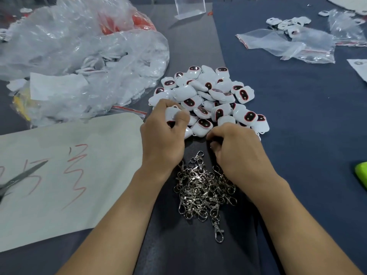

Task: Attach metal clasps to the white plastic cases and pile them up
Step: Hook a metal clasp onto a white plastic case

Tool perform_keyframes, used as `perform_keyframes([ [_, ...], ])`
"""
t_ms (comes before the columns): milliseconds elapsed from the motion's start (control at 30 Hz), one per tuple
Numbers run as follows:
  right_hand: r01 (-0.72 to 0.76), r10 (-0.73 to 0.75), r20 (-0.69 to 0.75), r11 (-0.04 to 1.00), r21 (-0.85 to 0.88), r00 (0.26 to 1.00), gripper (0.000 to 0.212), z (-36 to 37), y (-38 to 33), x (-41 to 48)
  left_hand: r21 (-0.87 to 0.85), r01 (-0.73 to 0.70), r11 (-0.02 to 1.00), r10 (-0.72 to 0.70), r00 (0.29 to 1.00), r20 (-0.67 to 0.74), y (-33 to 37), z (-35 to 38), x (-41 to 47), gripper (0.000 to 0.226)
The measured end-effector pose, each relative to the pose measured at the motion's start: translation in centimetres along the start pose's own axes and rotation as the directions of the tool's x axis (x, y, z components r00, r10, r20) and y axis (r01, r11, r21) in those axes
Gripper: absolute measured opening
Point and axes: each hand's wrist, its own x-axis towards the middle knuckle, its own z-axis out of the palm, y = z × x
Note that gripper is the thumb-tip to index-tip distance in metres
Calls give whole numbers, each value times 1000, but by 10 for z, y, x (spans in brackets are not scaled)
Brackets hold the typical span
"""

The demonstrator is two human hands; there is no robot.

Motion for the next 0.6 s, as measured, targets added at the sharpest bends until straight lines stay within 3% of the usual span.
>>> perform_keyframes([
  [133,15,-15,-5,999,35,1000,13,4,2,-2,50,-8,999,7,1000,21,2,1,-1,13],
  [233,113,-115,12,986,123,993,18,7,-3,-6,66,15,998,-15,1000,0,-1,1,0,6],
  [333,191,-190,82,982,-6,978,17,11,-6,-5,12,30,999,-30,1000,-7,-2,0,-1,7],
  [467,225,-212,103,965,-134,972,6,14,-8,-1,61,-28,998,28,1000,0,3,-2,-2,13],
  [533,169,-167,53,985,-23,984,7,15,-5,-2,74,-45,996,43,999,30,6,-2,-4,11],
  [600,50,-49,-13,972,231,999,15,13,0,-2,42,-54,998,50,996,73,9,-2,-6,10],
])
